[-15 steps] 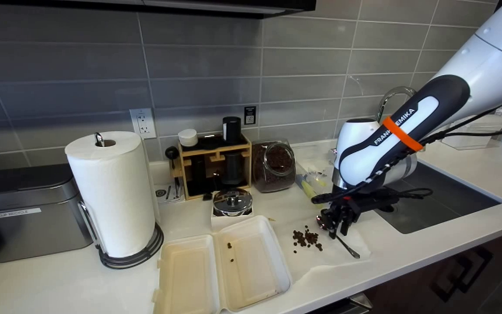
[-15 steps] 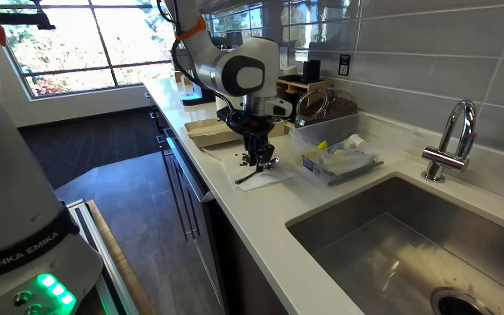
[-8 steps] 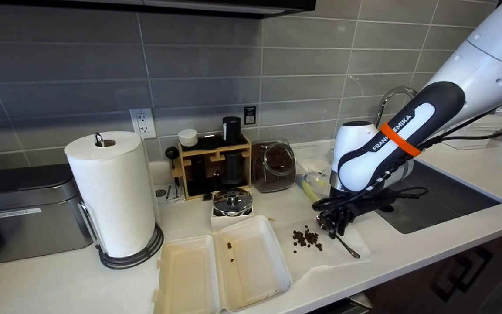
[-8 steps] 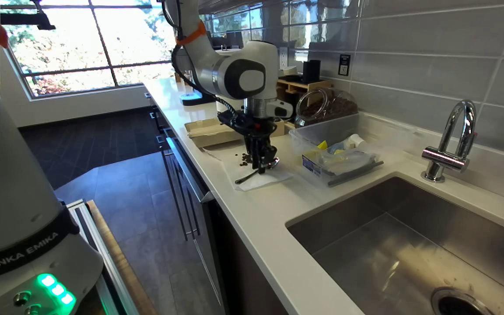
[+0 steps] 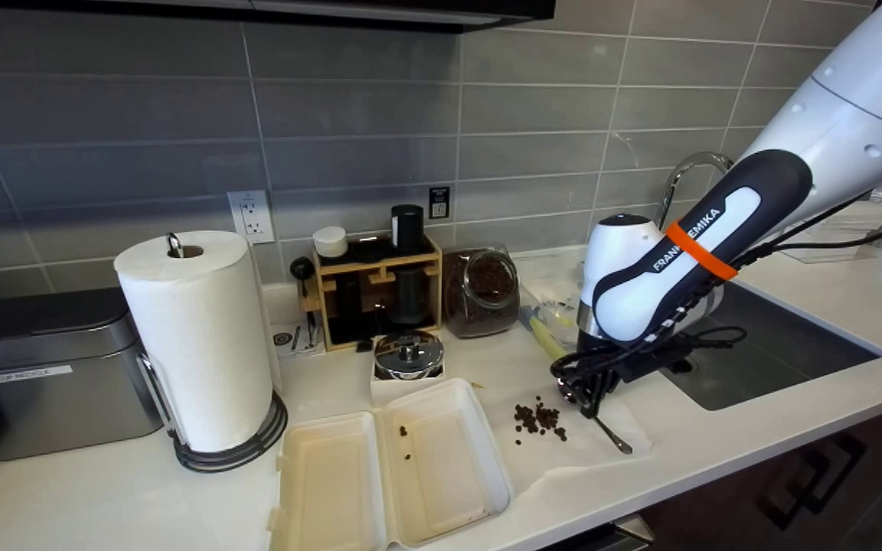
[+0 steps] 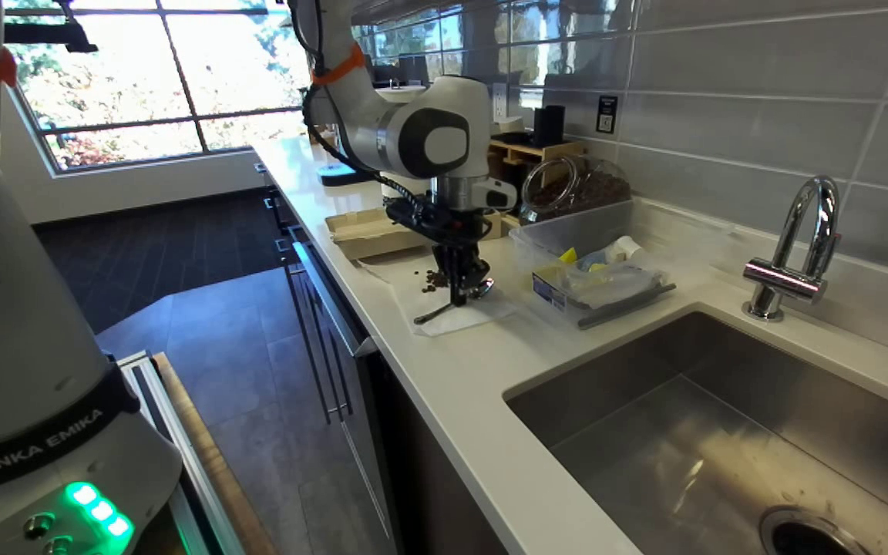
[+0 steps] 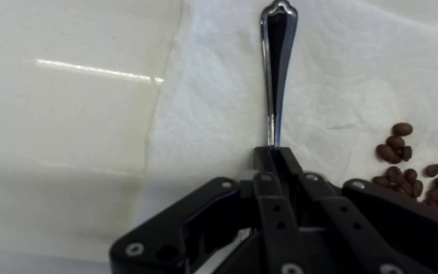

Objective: Use the silver spoon to put the coffee beans from the napkin into the food pack.

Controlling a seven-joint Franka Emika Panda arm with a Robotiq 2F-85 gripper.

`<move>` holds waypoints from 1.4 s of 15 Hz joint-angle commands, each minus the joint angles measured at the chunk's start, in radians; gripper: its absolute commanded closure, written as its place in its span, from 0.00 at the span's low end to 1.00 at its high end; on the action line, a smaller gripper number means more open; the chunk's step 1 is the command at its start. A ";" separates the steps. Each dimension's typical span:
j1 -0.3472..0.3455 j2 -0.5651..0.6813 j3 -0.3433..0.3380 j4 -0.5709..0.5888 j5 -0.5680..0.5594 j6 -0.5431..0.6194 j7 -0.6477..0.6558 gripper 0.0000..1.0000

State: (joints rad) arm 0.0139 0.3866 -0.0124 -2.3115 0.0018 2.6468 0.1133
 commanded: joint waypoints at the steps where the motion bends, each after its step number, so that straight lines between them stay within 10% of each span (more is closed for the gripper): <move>1: 0.009 -0.012 0.004 -0.015 0.003 0.016 -0.007 0.98; 11: 0.175 -0.103 -0.099 -0.027 -0.283 -0.154 0.268 0.98; 21: 0.190 -0.082 -0.029 0.058 -0.382 -0.394 0.319 0.98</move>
State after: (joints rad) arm 0.2207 0.3054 -0.0582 -2.2549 -0.3745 2.2559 0.4289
